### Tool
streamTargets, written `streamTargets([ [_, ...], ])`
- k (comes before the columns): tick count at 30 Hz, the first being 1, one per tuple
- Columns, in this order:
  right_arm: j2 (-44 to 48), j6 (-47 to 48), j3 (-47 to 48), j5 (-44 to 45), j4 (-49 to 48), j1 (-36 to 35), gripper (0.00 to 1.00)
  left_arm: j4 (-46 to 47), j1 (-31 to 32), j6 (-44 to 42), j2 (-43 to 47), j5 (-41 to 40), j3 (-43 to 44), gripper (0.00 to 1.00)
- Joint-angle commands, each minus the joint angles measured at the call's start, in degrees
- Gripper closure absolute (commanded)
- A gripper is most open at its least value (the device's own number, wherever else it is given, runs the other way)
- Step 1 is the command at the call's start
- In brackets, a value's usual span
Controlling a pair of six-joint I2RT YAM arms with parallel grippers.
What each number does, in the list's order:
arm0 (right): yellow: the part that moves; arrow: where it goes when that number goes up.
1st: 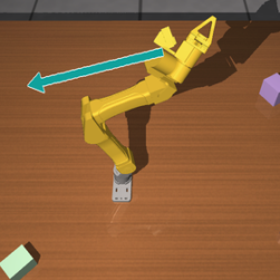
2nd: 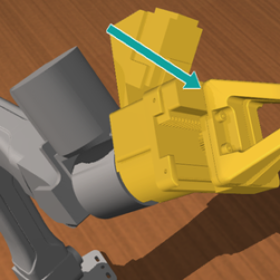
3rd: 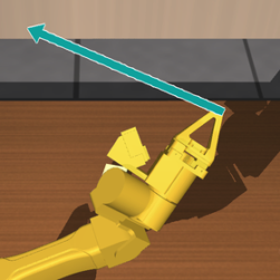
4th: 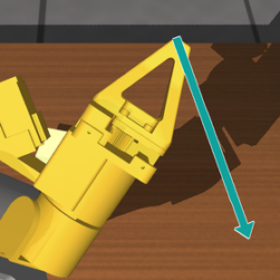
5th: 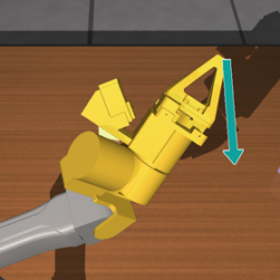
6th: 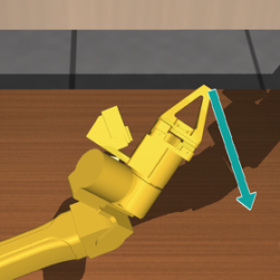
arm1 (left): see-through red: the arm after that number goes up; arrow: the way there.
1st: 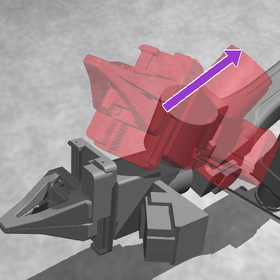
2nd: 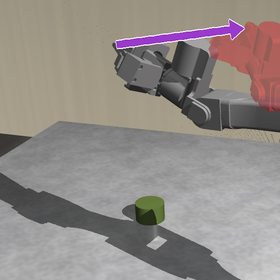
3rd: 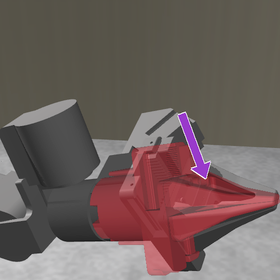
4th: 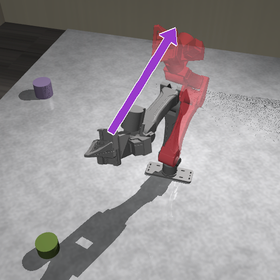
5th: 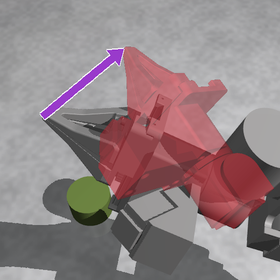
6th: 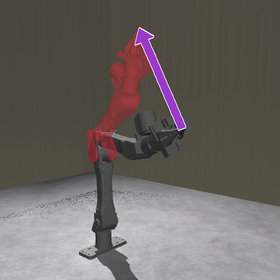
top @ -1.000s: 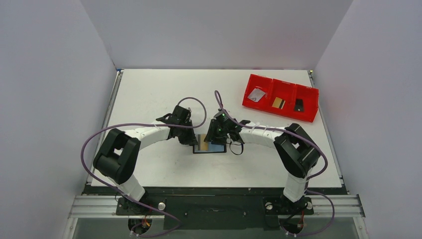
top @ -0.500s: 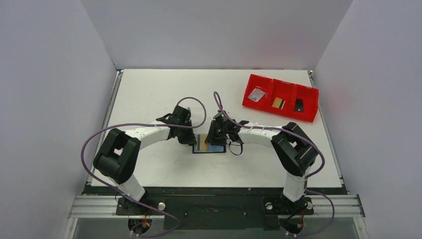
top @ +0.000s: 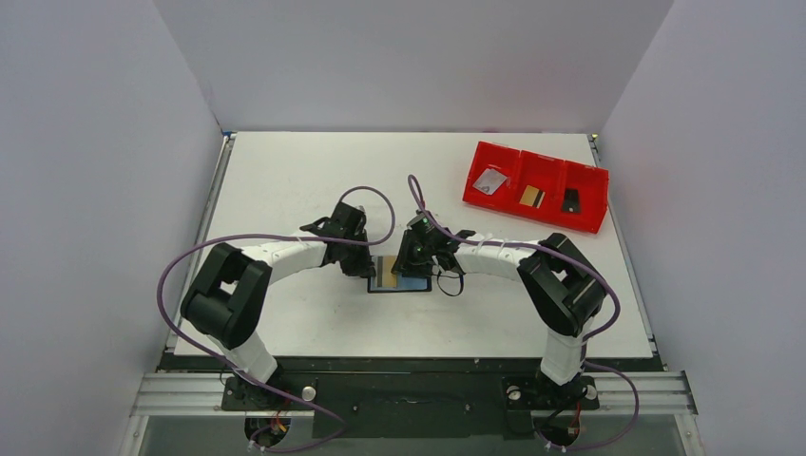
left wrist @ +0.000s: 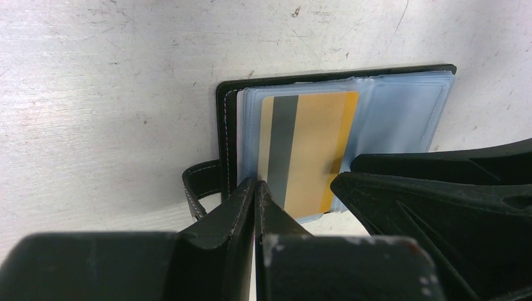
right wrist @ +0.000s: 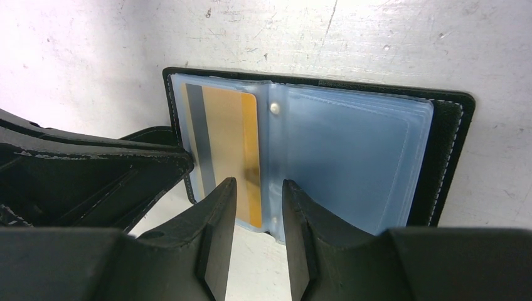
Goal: Take the credit cards out of the card holder
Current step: Remove the credit card from the card holder.
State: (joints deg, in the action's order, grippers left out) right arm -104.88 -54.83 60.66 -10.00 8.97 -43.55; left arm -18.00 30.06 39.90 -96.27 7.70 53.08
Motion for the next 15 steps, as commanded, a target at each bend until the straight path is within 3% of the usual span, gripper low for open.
streamTargets([
  [1,-0.5,-0.1,1.8,-0.5,-2.7,0.0,0.71,0.3,0.8,0.2,-1.6,-1.0,0.7,1.0],
  [15,-0.9,-2.9,-2.5,-3.6,-8.5,1.7,0.78,0.9,1.8,1.0,-3.0,-0.2,1.1,1.0],
])
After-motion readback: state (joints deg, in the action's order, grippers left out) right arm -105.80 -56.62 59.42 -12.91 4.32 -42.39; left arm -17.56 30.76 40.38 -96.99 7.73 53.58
